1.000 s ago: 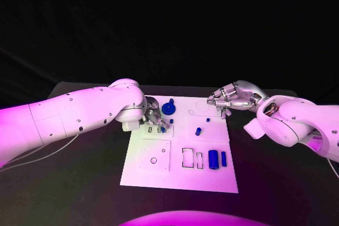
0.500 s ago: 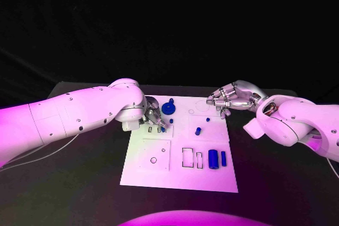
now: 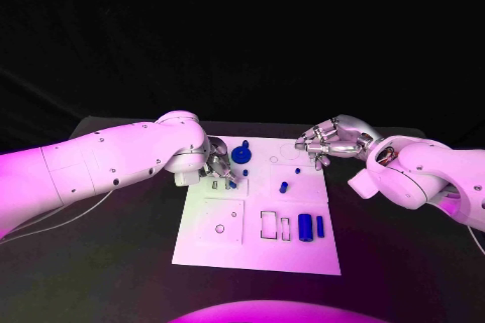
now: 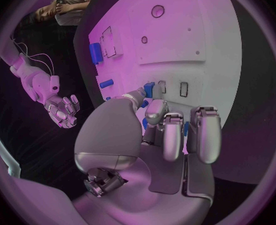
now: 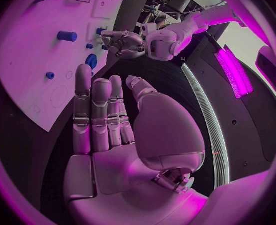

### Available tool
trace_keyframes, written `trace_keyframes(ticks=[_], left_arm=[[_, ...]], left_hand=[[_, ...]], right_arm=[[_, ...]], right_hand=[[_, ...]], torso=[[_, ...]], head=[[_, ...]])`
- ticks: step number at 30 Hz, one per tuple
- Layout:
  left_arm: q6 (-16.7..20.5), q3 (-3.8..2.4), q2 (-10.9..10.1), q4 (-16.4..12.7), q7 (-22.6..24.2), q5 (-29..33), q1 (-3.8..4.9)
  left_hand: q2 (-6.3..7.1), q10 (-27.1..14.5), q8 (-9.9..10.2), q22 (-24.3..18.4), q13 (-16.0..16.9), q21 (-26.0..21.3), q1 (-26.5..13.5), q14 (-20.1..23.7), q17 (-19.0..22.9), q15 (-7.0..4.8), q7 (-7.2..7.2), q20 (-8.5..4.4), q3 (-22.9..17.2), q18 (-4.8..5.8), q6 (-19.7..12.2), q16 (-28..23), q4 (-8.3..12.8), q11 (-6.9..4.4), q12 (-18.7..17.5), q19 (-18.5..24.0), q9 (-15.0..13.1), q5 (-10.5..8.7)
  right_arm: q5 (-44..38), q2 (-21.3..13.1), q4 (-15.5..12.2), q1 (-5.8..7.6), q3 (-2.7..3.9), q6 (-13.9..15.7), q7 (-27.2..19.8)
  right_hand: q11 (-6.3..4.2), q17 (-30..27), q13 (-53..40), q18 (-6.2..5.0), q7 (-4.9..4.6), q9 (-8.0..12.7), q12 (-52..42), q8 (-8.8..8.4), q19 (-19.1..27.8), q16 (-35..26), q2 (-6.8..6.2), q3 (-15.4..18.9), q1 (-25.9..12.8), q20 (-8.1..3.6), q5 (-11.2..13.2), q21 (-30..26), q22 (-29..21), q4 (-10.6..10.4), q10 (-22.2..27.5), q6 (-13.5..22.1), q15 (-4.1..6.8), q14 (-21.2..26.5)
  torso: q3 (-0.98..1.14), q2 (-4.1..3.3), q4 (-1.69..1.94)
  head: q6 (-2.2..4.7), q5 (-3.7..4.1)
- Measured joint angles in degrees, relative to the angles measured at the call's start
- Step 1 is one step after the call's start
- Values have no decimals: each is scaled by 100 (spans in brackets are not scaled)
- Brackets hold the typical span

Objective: Assemble the parts on the task board

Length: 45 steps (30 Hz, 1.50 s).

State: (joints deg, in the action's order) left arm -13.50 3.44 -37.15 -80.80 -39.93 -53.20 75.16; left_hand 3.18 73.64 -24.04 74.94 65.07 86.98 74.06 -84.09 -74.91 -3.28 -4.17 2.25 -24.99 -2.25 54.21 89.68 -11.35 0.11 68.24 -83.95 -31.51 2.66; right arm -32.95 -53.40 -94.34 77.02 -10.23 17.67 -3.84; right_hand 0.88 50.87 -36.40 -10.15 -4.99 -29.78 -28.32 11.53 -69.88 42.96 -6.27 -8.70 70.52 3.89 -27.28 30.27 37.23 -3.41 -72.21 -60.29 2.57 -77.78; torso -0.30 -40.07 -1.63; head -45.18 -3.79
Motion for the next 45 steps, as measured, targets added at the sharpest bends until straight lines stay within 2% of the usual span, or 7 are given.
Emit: trace_keyframes(ticks=[3,12,19,21,32,39,45], left_arm=[[-14,0,-2,8,0,14,3],[-17,9,-18,26,1,179,2],[53,20,-85,21,-6,480,-7],[102,20,-115,9,-7,592,-7],[504,20,-325,-186,-10,970,-7],[807,25,-442,-328,-9,891,-21],[1038,43,-489,-418,2,566,-60]], left_hand=[[37,-18,29,0,-33,0,51,0,0,0,-21,0,-189,0,-21,0,88,2,-36,0,-8,-18],[106,-28,0,-1,-111,0,116,0,0,0,-41,0,-380,0,-42,0,-17,12,-122,0,-109,-23],[218,-5,-69,-1,-95,0,4,0,0,0,-51,0,-493,0,-52,0,63,-10,-149,0,-110,0],[253,40,-94,-1,-73,0,-32,0,0,0,-51,0,-582,0,-52,0,152,-13,-150,0,-110,-1],[403,189,-214,-2,86,0,-182,18,-4,-23,1,-21,-680,0,5,0,251,-80,-1,-21,-110,-1],[438,271,-267,-2,176,0,-218,0,-4,-40,21,-43,-690,0,26,0,312,-100,67,0,-110,-2],[474,271,-268,-2,182,0,-254,21,-4,-61,21,-42,-735,0,26,0,356,-100,90,0,-110,-3]], right_arm=[[0,1,2,0,0,-4,1],[-1,10,9,-3,0,-19,3],[-2,17,21,-6,-1,-29,5],[-2,22,27,-7,-1,-33,5],[0,47,61,-22,-2,-52,6],[1,44,64,-26,-2,-60,6],[1,39,64,-27,-2,-63,6]], right_hand=[[0,0,0,0,0,0,0,0,0,0,0,0,0,0,0,0,0,0,0,0,0,0],[0,10,-6,0,0,-7,0,0,0,0,0,0,0,0,0,0,4,0,0,0,0,0],[0,10,-6,0,-11,-7,0,-1,0,0,0,0,0,0,0,0,4,0,0,11,0,0],[0,10,-5,0,-18,-9,0,-1,0,0,0,0,0,0,0,0,4,0,0,18,0,0],[0,9,-16,0,-19,-18,1,-1,0,0,0,0,0,0,0,0,12,0,0,18,-21,21],[0,9,-16,0,-19,-18,1,-1,0,0,0,0,0,0,0,0,12,0,0,18,-21,21],[0,8,-16,0,-19,-18,1,-1,0,0,0,0,0,0,0,0,11,0,0,18,-21,21]], torso=[[1,1,1],[1,1,2],[1,2,3],[1,2,3],[7,6,13],[6,5,13],[4,3,13]], head=[[-2,-5],[-2,-20],[3,-36],[5,-42],[3,-76],[6,-94],[3,-103]])
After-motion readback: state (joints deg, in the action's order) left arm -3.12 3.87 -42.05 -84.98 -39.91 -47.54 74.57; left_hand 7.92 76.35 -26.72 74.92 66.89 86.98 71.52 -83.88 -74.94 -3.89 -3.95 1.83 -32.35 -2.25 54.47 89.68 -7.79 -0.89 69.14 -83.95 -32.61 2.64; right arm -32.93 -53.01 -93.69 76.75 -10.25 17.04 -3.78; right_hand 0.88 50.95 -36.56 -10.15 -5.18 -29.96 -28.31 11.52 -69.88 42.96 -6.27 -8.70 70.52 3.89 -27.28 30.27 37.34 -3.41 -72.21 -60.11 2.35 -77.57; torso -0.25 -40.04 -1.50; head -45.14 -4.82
